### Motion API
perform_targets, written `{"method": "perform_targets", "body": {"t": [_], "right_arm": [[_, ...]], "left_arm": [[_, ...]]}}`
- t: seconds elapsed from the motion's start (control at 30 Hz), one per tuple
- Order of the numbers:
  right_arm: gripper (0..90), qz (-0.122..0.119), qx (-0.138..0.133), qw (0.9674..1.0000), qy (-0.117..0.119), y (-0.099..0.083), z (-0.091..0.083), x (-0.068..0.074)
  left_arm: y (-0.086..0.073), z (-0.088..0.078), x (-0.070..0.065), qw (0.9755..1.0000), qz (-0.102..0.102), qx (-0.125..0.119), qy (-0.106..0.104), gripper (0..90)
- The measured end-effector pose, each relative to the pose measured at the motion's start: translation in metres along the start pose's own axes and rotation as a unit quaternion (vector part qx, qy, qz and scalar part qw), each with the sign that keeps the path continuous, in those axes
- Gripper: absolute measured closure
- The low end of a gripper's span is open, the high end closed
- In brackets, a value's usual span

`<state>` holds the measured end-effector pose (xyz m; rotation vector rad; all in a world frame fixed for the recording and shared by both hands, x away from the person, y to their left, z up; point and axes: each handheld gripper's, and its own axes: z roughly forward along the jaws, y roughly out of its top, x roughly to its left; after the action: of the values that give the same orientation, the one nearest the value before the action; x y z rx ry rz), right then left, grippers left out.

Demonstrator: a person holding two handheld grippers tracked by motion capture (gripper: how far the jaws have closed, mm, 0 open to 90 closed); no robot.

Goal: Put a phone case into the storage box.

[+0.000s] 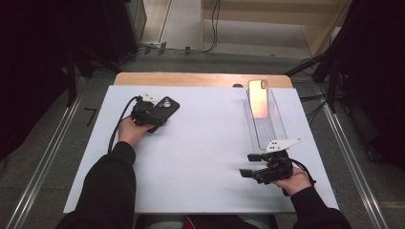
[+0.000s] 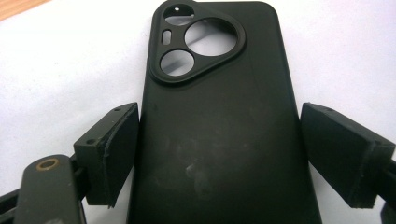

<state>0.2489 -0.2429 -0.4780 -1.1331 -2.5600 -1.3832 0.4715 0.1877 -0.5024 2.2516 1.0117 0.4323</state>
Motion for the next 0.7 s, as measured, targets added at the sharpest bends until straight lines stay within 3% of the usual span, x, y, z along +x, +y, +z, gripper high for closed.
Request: {"method": "perform_targets", "body": {"t": [0.2, 0.4, 0.7], "right_arm": [[23.5, 0.001, -0.001, 1.0, 0.0, 0.0, -0.001, 0.0], [23.4, 0.0, -0.002, 1.0, 0.001, 0.0, -0.001, 0.001], [23.3, -0.004, 0.0, 1.0, -0.003, 0.001, 0.0, 0.003]], "left_arm": [[0.009, -0.005, -0.005, 0.9997, -0.002, 0.001, -0.024, 15.9], [0.026, -0.022, -0.012, 0.9987, 0.004, -0.011, -0.049, 15.8], [0.031, -0.044, -0.019, 0.9964, -0.03, -0.007, -0.078, 15.7]]}}
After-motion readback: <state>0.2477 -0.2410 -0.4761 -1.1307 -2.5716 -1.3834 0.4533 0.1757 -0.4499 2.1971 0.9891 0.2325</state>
